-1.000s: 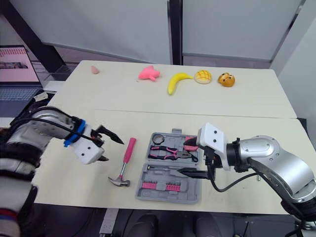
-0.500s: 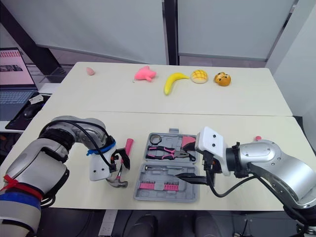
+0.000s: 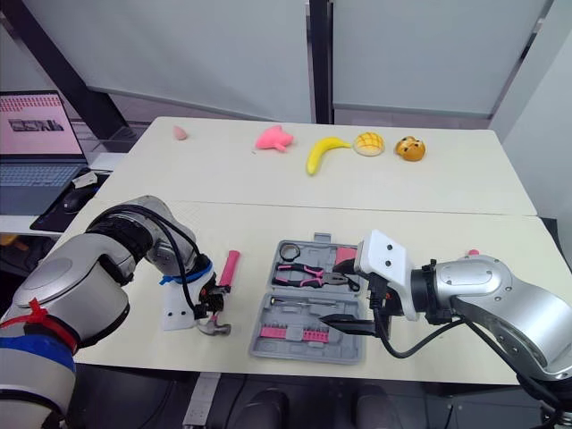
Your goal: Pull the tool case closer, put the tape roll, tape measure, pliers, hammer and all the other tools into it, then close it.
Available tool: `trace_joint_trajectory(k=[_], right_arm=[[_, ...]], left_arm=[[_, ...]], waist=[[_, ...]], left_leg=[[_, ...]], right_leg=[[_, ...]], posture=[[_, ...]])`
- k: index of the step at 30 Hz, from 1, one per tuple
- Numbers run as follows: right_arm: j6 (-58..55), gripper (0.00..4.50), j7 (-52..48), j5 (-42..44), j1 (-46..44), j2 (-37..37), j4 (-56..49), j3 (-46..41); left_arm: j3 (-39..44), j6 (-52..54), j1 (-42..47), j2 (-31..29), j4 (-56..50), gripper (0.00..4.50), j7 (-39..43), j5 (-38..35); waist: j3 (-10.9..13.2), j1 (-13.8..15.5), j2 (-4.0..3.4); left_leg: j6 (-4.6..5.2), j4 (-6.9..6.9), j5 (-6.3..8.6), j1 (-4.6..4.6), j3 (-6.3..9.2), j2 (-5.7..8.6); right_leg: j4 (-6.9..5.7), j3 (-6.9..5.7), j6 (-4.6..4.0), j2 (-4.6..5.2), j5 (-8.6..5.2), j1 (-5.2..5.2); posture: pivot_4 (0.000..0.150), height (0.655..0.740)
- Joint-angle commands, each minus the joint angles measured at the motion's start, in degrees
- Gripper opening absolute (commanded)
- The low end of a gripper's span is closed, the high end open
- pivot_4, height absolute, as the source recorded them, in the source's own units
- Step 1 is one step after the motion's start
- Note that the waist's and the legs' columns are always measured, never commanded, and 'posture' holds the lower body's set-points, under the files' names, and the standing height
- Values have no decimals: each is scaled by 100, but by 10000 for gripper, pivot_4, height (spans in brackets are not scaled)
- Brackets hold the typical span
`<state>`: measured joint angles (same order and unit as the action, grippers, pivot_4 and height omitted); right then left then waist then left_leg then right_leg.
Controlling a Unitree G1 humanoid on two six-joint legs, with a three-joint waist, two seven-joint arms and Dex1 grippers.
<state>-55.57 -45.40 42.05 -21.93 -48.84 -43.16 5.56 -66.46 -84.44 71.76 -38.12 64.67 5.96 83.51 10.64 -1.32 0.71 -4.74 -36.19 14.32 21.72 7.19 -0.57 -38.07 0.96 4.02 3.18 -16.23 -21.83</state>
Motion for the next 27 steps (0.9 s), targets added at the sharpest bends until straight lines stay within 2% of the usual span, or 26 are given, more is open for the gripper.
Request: trace_joint_trajectory(k=[1, 7, 20, 27], right_arm=[[48, 45000, -2, 94, -102, -59, -157, -163], [61, 45000, 9, 79, -97, -23, -137, -97], [263, 45000, -165, -495, -89, -136, 126, 466], [361, 45000, -241, -684, -169, -24, 224, 745]], left_arm=[[-232, -218, 26, 47, -214, 352, -643, 104], [-287, -778, 306, -356, -367, 351, -901, -10], [-383, -806, 429, -1223, -450, 351, -1344, -857], [286, -806, 125, -1445, -544, 351, -1567, -1426]], waist=[[1, 0, 1], [19, -20, 37], [21, -42, 46], [20, -41, 47]], left_leg=[[0, 0, 0, 2, 0, 0], [0, 0, 0, 31, 1, 0], [0, 0, 0, 42, 1, -1], [-1, -1, 0, 42, 2, -1]], right_leg=[[1, 0, 0, 0, 0, 0], [-1, -3, -29, 0, 17, -31], [-2, -5, -31, 0, 18, -42], [-4, -6, -31, 0, 19, -42]], posture=[[1500, 7369], [1500, 7369], [1500, 7369], [1500, 7369]])
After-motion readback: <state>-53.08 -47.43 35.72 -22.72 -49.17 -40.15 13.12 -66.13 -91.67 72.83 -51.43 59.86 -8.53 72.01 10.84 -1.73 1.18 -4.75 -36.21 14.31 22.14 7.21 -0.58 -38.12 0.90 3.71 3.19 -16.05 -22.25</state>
